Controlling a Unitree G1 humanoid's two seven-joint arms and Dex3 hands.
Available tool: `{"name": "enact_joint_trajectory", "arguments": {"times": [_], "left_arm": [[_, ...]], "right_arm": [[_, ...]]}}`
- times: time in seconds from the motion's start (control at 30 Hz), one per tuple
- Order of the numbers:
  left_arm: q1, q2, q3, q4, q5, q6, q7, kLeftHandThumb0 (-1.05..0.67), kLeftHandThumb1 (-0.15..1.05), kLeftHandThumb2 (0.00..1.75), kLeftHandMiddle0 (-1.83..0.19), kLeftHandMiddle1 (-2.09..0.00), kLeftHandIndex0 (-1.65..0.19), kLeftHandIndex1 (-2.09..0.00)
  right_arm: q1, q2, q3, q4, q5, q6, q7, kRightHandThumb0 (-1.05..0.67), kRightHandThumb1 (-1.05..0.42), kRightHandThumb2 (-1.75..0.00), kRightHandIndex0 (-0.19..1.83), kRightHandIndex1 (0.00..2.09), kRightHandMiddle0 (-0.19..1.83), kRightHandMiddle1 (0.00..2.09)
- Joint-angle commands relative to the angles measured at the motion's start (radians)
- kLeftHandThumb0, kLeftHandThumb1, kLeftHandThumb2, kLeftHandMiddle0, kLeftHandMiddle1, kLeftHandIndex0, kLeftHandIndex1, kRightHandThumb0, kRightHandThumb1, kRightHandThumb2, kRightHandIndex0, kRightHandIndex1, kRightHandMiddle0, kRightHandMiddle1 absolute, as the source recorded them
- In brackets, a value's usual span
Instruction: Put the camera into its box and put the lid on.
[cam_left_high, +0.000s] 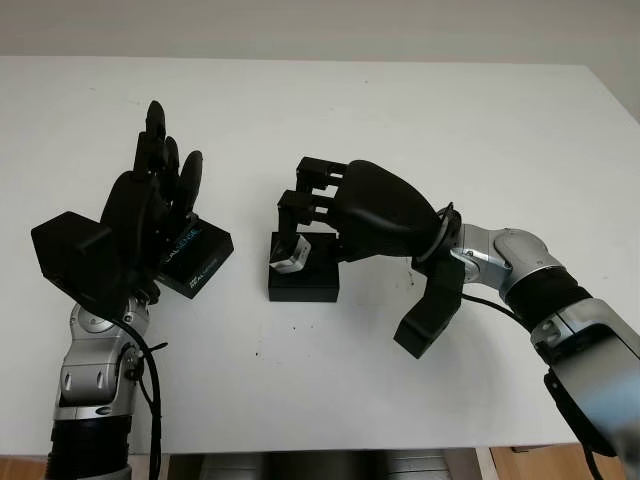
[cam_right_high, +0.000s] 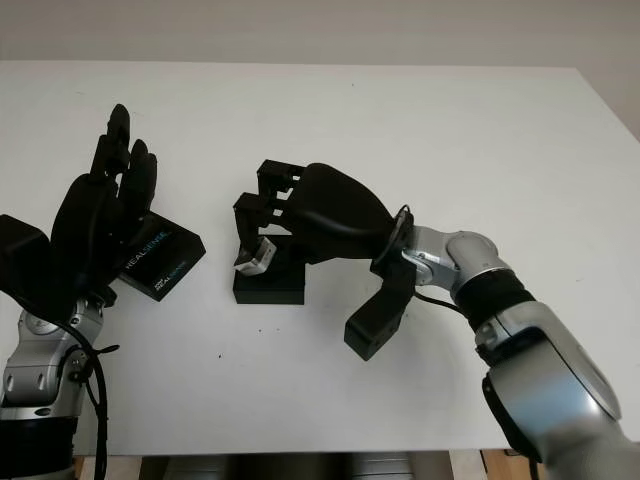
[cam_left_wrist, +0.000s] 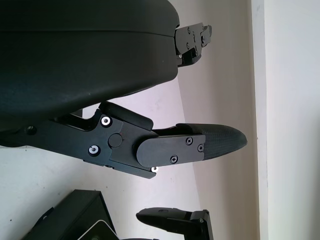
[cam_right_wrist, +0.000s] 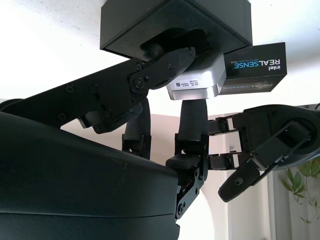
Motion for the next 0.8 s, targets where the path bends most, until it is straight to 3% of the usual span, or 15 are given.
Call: {"name": "enact_joint_trajectory", "arguments": {"times": [0.0, 0.77], "left_arm": [[0.006, 0.003, 0.002, -0.022, -0.001, -0.001, -0.001, -0.67, 1.05, 0.47, 0.19, 0.00, 0.19, 0.00], [0.003, 0.010, -0.005, -0.017, 0.012, 0.001, -0.005, -0.69, 1.05, 0.48, 0.19, 0.00, 0.19, 0.00]], "right_arm": [[-0.019, -0.017, 0.000, 0.002, -0.004, 0.000, -0.001, -0.34, -0.95, -0.07, 0.35, 1.46, 0.49, 1.52], [-0.023, -0.037, -0.007, -0.019, 0.000, -0.003, 0.004, -0.35, -0.95, -0.06, 0.32, 1.46, 0.46, 1.50]]}}
